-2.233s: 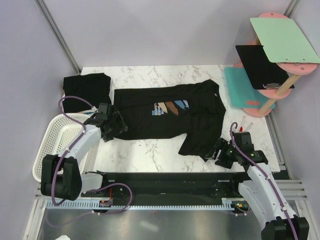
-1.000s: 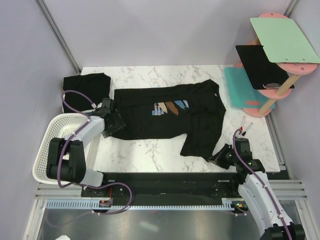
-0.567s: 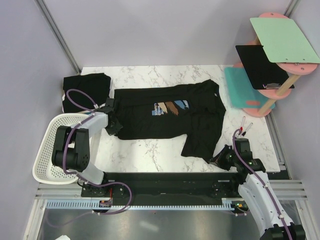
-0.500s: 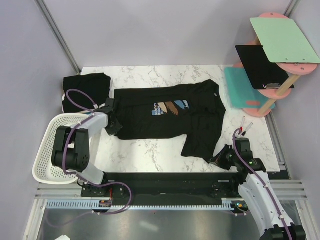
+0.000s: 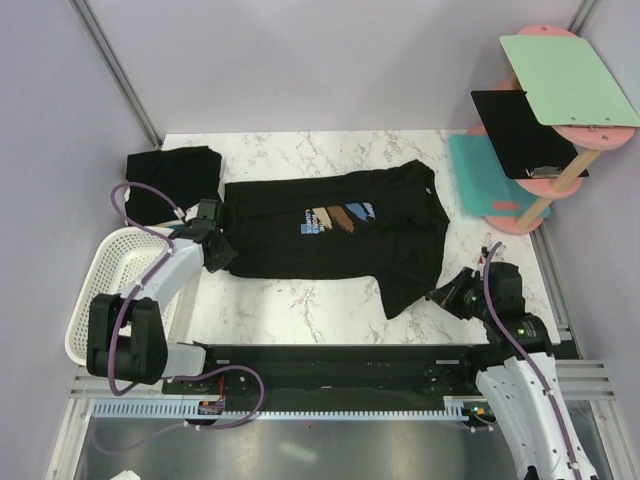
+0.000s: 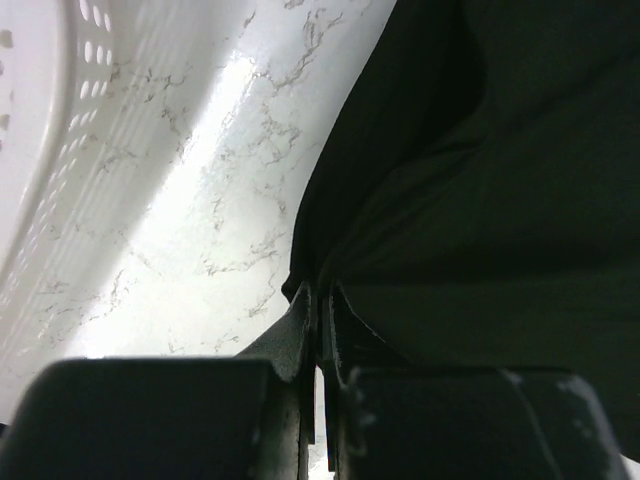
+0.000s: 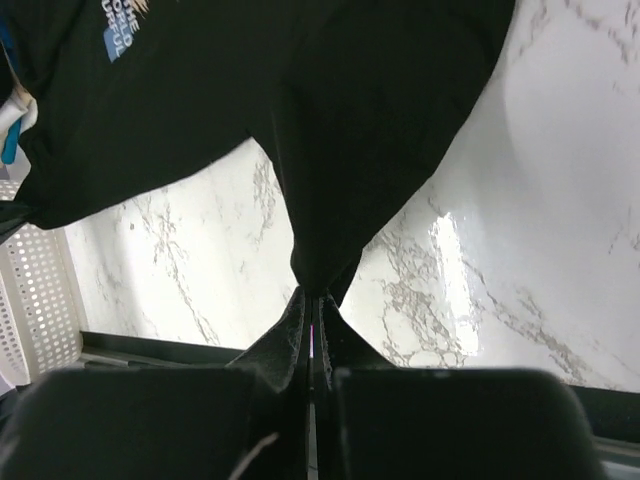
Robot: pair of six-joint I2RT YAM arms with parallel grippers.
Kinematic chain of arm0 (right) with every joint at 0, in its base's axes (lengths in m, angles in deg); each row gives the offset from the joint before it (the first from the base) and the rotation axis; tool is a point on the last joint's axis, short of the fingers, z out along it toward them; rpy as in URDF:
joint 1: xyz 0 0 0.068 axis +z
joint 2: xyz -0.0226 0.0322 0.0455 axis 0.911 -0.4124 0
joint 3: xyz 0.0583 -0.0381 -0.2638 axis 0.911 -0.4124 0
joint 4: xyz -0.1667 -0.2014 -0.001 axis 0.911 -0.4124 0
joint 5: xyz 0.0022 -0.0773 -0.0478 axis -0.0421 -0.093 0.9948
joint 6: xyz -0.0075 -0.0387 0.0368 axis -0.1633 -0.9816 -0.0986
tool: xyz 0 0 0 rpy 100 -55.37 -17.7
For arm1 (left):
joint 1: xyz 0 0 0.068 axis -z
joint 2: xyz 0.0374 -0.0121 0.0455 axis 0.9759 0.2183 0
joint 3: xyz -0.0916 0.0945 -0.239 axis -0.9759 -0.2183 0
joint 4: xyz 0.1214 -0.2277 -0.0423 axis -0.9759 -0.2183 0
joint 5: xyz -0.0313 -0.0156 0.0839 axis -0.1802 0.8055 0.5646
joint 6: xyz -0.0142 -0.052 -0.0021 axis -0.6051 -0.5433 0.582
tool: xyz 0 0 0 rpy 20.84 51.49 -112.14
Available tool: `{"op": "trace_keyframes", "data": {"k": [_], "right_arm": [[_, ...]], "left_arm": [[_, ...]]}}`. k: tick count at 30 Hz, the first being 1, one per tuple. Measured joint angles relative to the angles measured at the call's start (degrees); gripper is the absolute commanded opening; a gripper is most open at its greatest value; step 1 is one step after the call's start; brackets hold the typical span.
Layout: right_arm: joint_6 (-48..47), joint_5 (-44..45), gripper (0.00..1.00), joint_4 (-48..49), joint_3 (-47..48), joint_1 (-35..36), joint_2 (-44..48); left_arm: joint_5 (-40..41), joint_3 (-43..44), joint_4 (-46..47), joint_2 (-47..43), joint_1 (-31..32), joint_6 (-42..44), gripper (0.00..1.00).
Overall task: Fold and stack the t-shirts
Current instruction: Fold the other side of the tshirt into a rectangle
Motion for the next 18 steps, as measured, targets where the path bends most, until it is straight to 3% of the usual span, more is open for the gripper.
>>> {"op": "trace_keyframes", "data": {"k": [6, 18], "right_arm": [[-2.10, 2.62, 0.00, 4.81, 3.58, 0.07, -5.25], [-6.95, 5.01, 0.00, 22.49, 17.05, 0.09, -29.97]], "left_arm": [[-0.26, 3.61, -1.84, 0.33, -0.52, 0.00, 0.02], [-2.95, 16.79, -3.48, 6.36, -1.46, 0.15, 0.02]]}}
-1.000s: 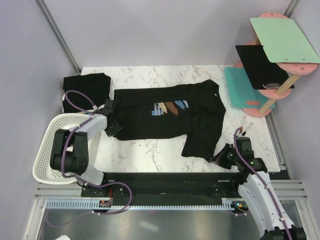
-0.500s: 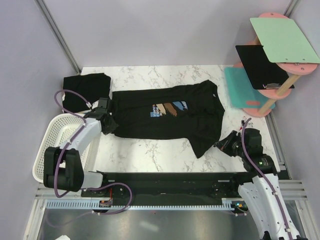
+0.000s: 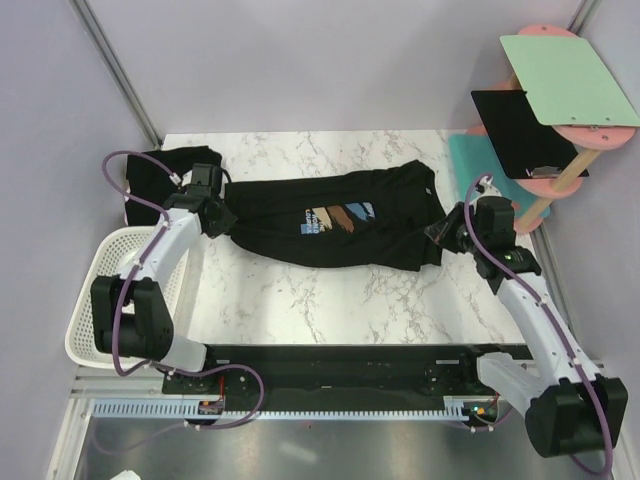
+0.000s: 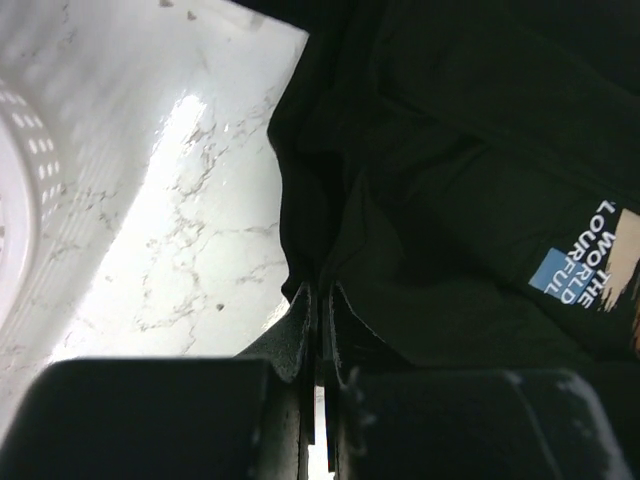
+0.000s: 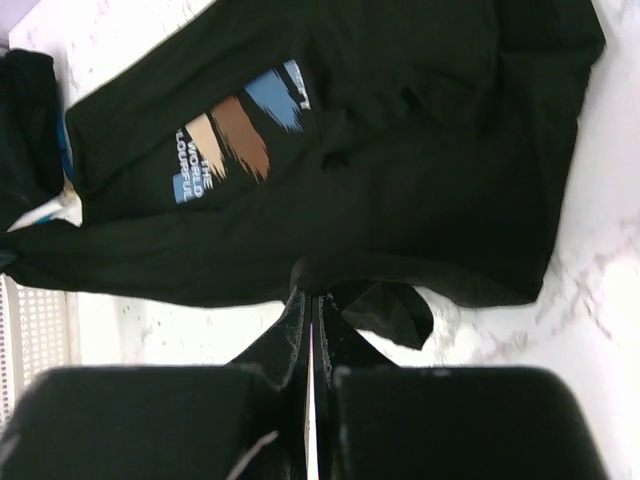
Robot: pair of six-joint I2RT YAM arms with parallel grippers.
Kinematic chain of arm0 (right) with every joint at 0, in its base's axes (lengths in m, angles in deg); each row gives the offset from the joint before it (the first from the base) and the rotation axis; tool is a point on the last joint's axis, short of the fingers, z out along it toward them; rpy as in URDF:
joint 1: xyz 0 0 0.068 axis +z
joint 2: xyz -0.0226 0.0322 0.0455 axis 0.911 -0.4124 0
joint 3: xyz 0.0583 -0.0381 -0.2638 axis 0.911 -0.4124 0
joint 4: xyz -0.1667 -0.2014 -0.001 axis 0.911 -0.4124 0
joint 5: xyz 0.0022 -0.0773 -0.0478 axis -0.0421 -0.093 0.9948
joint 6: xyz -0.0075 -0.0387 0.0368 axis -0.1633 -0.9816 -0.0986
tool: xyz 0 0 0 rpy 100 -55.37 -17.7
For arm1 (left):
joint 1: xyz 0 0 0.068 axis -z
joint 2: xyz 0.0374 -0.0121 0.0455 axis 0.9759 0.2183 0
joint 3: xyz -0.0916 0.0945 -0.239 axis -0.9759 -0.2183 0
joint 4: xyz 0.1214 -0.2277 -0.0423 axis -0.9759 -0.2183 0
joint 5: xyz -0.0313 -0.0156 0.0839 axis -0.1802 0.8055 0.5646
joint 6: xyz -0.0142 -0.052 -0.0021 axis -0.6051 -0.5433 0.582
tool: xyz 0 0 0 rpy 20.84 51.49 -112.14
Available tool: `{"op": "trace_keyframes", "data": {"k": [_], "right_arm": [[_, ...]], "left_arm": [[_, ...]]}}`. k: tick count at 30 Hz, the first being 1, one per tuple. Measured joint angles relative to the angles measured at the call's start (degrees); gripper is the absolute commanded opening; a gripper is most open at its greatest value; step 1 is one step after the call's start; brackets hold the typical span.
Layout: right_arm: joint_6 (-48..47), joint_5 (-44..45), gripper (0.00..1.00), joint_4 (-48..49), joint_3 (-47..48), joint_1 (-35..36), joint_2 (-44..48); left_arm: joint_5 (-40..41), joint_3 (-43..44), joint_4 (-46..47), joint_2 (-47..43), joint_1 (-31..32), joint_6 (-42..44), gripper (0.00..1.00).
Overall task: Fold and stack the t-shirts
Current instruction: Fold the other side of the tshirt into a rectangle
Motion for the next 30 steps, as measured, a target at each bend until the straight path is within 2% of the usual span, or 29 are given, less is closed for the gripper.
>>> {"op": "trace_keyframes", "data": {"k": [15, 30], "right_arm": [[-0.61, -4.35, 0.00, 13.66, 18.32, 0.02, -29.94], [0.09, -5.22, 0.01, 17.22, 35.34, 0.00, -48.17]], "left_arm": [[-7.19, 13.22, -1.18, 14.62, -5.38, 1.53, 0.02], [-14.43, 20.98, -2.75, 25.94, -9.68, 2.99, 0.02]]}}
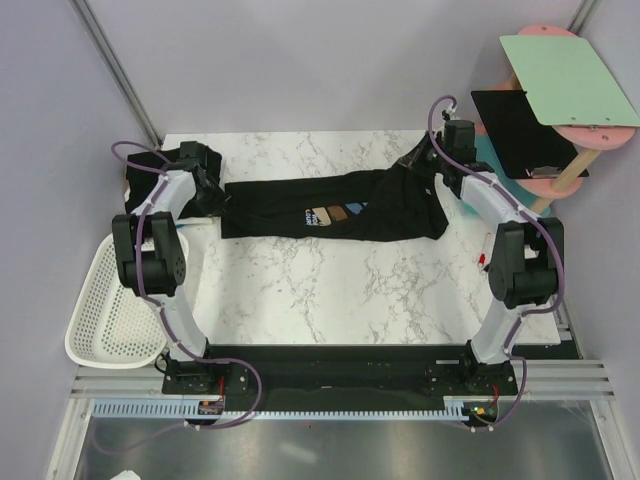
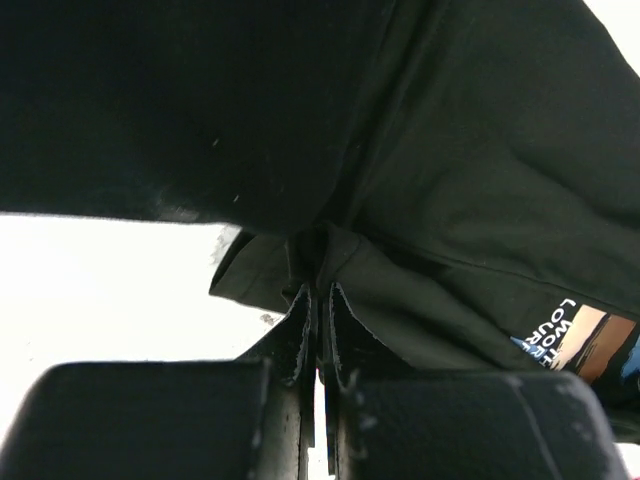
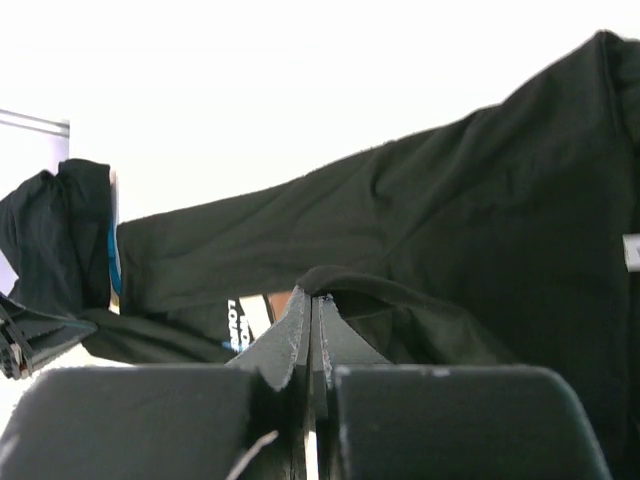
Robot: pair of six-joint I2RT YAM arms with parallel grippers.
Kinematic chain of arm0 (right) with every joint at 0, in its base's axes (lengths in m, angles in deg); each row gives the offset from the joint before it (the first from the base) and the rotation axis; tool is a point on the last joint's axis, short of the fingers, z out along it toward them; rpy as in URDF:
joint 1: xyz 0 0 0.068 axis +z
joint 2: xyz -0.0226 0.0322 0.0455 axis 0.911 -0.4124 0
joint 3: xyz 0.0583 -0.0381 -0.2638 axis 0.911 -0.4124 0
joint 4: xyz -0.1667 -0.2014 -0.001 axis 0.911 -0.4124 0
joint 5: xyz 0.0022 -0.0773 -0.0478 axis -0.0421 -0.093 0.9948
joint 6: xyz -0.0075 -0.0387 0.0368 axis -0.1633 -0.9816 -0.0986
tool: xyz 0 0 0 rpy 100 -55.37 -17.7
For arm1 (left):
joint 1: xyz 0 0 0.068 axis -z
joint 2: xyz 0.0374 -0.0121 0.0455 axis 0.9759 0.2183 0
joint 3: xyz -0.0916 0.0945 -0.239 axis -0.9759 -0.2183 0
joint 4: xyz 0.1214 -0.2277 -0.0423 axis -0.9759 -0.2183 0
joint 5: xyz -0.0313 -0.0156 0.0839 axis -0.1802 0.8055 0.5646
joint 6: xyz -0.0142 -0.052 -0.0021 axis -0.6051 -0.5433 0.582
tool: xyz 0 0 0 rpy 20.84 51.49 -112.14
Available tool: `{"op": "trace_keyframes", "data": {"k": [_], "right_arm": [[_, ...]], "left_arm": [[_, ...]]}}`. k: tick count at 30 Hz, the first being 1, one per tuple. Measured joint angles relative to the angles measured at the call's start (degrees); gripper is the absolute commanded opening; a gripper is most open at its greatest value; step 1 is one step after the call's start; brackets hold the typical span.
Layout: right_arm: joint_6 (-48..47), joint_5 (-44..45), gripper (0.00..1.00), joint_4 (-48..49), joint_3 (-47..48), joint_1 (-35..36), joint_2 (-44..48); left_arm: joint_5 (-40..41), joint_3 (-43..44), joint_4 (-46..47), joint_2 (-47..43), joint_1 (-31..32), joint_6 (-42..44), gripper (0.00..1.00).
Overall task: Fold and stack the t-shirts
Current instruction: Fold the other side of the tshirt into a rectangle
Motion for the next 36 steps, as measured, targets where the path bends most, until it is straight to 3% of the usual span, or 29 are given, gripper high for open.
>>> {"op": "trace_keyframes", "data": {"k": [17, 20, 21, 24, 27, 36], "right_arm": [[2.89, 1.55, 0.07, 0.15, 18.64, -1.20, -25.31], [3.19, 2.29, 0.27, -0.07, 23.12, -1.29, -28.96], [3.17, 2.40, 0.43, -0.35, 24.57, -1.29, -29.88], [2.49, 2.21, 0.63, -0.46, 27.30, -1.31, -31.36], [1.68, 2.23, 0.64, -0.48, 25.97, -1.40, -30.21], [-0.50, -0.22, 0.57, -2.71, 9.75, -1.42, -17.20]], "left_arm": [[-5.11, 8.68, -1.31, 9.42, -1.33, 0.11, 0.03], [-5.40, 9.68, -1.36, 9.42, -1.33, 0.13, 0.04], [-5.46, 9.99, -1.36, 9.42, -1.33, 0.17, 0.04], [-5.49, 10.51, -1.33, 9.42, -1.33, 0.48, 0.04], [-5.51, 10.54, -1.36, 9.51, -1.33, 0.57, 0.05], [-5.77, 10.78, -1.38, 10.25, -1.33, 0.94, 0.05]]}}
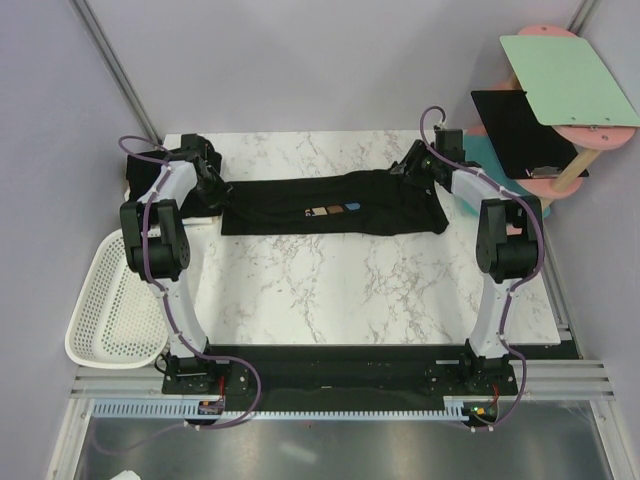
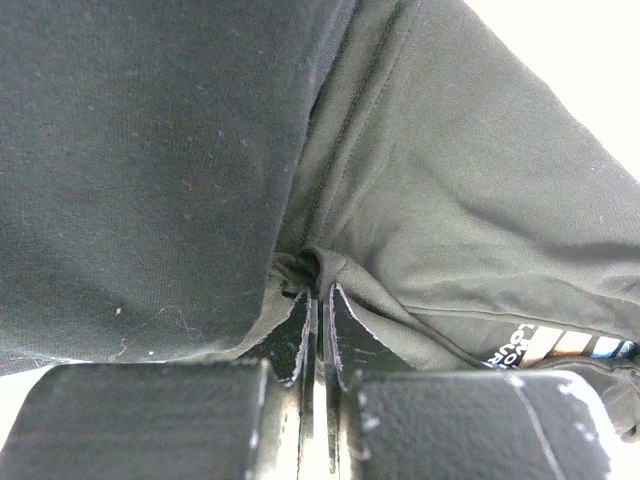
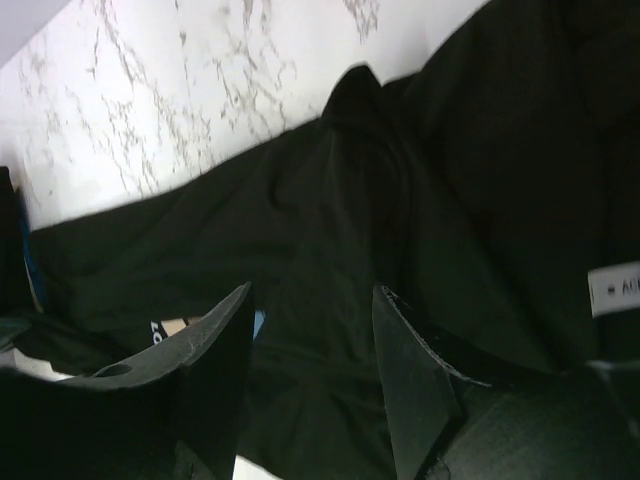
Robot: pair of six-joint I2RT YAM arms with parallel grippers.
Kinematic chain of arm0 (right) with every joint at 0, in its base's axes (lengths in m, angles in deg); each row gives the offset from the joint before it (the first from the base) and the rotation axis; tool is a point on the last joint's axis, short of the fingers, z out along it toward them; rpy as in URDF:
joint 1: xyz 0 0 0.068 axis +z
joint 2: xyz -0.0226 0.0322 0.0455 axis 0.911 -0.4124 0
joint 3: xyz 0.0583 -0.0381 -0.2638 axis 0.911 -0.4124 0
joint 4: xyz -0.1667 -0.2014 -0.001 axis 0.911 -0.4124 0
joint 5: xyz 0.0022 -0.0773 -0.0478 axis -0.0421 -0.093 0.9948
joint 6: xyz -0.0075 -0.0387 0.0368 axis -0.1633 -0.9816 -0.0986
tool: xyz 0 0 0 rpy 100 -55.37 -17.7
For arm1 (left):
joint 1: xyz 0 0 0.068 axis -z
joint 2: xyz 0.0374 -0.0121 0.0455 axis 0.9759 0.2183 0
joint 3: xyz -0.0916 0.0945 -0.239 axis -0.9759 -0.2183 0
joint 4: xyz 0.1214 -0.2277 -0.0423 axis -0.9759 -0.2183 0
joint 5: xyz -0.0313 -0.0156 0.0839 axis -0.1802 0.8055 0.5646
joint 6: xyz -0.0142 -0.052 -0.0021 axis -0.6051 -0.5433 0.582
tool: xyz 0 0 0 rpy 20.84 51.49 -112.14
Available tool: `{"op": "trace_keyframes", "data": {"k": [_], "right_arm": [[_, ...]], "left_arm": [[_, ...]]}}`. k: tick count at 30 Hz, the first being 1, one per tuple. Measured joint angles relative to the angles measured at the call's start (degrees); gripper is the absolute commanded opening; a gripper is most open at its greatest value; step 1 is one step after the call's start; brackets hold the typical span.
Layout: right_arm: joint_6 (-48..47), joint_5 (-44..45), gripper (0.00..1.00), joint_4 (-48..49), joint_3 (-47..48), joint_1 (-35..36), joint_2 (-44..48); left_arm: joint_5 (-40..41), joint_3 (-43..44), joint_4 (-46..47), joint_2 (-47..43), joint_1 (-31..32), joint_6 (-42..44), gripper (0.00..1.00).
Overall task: Fold and stack the t-shirts
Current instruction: Fold the other side of the tshirt into a rectangle
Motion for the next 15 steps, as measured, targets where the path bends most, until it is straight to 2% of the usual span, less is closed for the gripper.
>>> {"op": "trace_keyframes", "data": {"k": [6, 15], "right_arm": [[-1.60, -0.48, 0.54, -1.73, -4.81, 0.02, 4.74], [-2.71, -0.59, 0.53, -2.91, -6.54, 0.31, 3.82]], "left_arm": [[-0.33, 0.02, 0.02, 0.02, 0.00, 0.02, 0.05], [-0.68, 0.02, 0.02, 0.63, 0.00, 0.02, 0.05]]}}
